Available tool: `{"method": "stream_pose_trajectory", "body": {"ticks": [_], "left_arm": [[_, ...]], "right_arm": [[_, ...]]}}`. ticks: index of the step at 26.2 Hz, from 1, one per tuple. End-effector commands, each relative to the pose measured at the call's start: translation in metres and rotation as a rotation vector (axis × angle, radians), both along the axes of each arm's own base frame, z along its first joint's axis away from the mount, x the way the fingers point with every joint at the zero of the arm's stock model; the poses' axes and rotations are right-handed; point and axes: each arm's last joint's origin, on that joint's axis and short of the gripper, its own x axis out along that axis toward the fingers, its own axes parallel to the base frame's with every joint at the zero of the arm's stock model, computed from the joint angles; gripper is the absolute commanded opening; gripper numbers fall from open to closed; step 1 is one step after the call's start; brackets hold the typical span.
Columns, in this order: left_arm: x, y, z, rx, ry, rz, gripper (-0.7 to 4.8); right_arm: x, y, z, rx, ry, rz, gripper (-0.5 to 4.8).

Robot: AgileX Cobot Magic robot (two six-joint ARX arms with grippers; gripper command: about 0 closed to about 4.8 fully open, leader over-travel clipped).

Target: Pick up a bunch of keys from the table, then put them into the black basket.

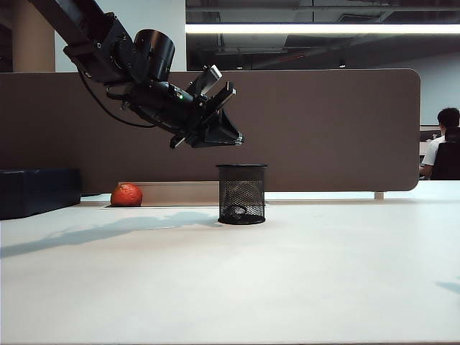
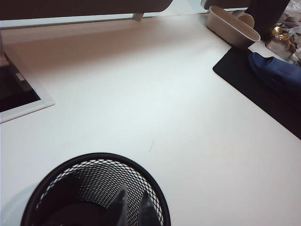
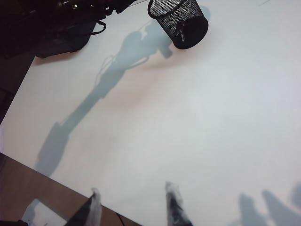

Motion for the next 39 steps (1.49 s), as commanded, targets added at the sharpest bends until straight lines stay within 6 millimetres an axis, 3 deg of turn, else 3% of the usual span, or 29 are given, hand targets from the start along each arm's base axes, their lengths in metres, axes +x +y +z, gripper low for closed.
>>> {"method": "stream_pose_trajectory", "body": {"ticks": [1,19,24,26,27,39], "left_arm": [[0.000,-0.001,0.004,-0.004,-0.015,-0.003,0.58],[-0.007,0.002,0.025,-0.021,-0.032,-0.015,0.57],[-0.011,0.004,0.029,-0.008,-0.007,-0.015,0.47],[-0.013,0.005,0.033,0.001,-0.012,-0.019,0.15],[-0.015,0.005,0.035,0.012,-0.022,-0.021,-0.08],[-0.042,0.021,0.095,0.101,-0.195,0.071,-0.06]], "right_arm": [[0.000,0.000,0.002,-0.002,-0.015,0.006,1.80],[0.000,0.000,0.002,-0.003,-0.015,0.005,1.80],[0.000,0.000,0.002,-0.003,-0.015,0.005,1.80],[0.000,0.000,0.002,-0.003,-0.015,0.005,1.80],[0.000,0.000,0.002,-0.003,-0.015,0.005,1.80],[0.000,0.000,0.002,-0.031,-0.041,0.020,1.80]]}}
